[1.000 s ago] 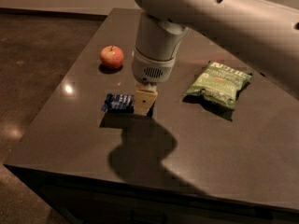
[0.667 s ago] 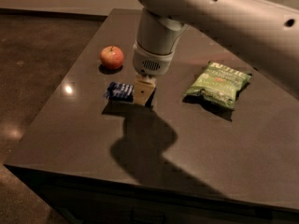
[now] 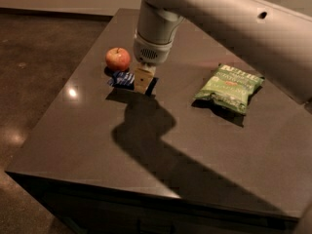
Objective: Move rxbar blueberry near apple
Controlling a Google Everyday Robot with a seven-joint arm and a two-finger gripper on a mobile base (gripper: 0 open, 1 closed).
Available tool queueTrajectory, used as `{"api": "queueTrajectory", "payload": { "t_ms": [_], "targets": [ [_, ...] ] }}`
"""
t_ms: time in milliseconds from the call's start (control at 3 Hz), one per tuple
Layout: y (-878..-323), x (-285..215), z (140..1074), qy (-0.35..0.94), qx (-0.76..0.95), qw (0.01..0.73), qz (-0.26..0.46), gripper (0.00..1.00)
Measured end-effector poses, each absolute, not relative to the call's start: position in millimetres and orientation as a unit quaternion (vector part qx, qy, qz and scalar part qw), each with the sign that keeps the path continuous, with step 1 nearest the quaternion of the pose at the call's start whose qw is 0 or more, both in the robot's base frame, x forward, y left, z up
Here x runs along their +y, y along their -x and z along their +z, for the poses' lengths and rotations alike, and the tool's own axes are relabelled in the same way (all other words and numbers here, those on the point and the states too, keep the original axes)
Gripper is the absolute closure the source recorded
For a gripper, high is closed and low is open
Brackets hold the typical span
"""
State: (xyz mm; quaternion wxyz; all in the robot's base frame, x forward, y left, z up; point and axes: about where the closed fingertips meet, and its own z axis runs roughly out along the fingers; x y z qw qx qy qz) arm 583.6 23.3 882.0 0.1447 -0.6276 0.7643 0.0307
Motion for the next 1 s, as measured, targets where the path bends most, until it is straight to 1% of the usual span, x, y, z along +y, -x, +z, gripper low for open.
{"api": "queueTrajectory", "payload": {
  "t_ms": [333,667,1000],
  "targets": [
    [-609,28,876,0.619,0.771,0.143,0.031,1.00],
    [-629,27,864,0.613,0.778,0.135,0.032,0.75],
    [-637,27,856,0.612,0.780,0.129,0.034,0.53]
  ]
}}
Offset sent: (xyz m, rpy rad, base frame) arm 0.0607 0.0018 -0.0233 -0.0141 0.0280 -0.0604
